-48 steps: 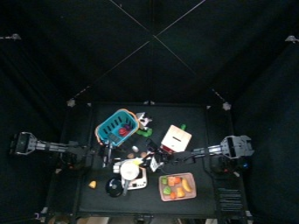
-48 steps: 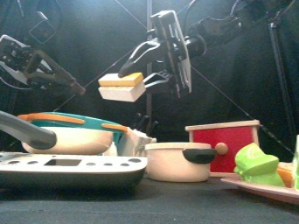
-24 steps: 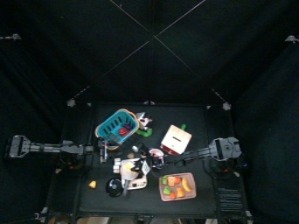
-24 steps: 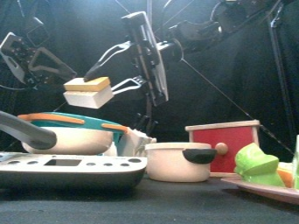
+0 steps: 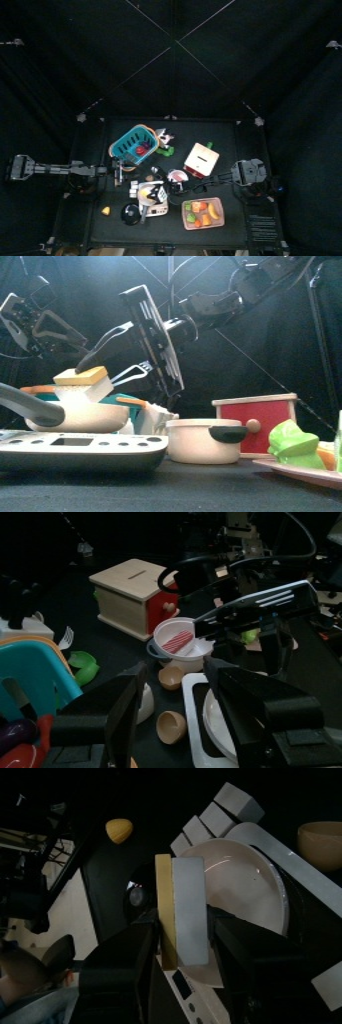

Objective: Place egg sushi in pan

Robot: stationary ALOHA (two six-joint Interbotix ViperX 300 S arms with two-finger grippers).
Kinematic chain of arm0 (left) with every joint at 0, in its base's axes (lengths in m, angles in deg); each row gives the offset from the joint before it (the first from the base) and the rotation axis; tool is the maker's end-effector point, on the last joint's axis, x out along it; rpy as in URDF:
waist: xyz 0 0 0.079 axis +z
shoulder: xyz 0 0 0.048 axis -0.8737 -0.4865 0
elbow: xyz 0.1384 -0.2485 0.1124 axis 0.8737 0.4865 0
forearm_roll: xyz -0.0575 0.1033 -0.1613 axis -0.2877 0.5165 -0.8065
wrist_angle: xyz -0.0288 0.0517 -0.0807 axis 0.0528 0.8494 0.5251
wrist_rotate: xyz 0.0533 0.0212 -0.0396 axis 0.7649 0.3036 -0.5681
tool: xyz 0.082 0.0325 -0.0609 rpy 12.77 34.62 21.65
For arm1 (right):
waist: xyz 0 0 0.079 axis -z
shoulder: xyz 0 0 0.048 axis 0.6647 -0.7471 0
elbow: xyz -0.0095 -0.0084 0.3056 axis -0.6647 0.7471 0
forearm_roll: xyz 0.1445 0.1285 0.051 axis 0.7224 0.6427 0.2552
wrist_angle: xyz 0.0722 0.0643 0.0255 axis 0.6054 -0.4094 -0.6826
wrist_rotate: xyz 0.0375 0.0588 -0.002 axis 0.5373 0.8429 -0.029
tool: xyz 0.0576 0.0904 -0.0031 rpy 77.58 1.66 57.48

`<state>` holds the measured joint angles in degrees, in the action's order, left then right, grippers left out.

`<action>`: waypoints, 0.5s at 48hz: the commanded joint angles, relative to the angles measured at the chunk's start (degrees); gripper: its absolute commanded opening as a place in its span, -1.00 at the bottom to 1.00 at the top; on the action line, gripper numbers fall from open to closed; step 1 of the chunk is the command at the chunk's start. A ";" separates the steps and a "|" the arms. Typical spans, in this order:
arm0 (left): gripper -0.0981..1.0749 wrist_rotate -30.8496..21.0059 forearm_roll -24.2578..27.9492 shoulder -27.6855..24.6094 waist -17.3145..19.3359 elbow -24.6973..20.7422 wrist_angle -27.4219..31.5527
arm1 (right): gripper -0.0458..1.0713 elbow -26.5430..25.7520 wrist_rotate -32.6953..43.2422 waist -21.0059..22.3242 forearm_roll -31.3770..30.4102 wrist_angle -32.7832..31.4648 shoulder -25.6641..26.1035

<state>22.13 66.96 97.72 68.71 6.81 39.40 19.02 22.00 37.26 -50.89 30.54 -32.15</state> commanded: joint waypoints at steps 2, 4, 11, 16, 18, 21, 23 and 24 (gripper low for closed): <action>0.64 0.00 0.00 -0.09 0.18 -0.79 -0.26 | 0.29 -1.58 -0.09 0.09 0.18 0.44 1.32; 0.64 0.00 0.00 -0.09 0.18 -0.79 -0.26 | 0.29 -1.58 0.00 0.09 0.26 0.44 1.23; 0.64 0.00 0.00 -0.09 0.18 -0.70 -0.26 | 0.29 -1.58 0.00 0.09 0.44 0.44 1.05; 0.64 0.00 0.00 -0.09 0.18 -0.70 -0.18 | 0.29 -1.85 0.09 0.00 0.53 0.44 1.05; 0.64 0.00 0.00 -0.09 0.18 -0.62 -0.18 | 0.29 -1.93 0.09 -0.09 0.53 0.44 0.97; 0.64 0.00 0.00 -0.09 0.18 -0.70 -0.18 | 0.29 -2.11 0.09 -0.18 0.62 0.35 0.79; 0.64 0.00 0.00 -0.09 0.18 -0.70 -0.18 | 0.29 -2.20 0.09 -0.18 0.62 0.35 0.62; 0.64 0.00 0.00 -0.09 0.18 -0.70 -0.18 | 0.29 -2.29 0.09 -0.18 0.62 0.44 0.53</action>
<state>22.13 66.96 97.72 68.71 6.90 39.49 18.40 22.18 37.18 -50.36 30.54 -32.77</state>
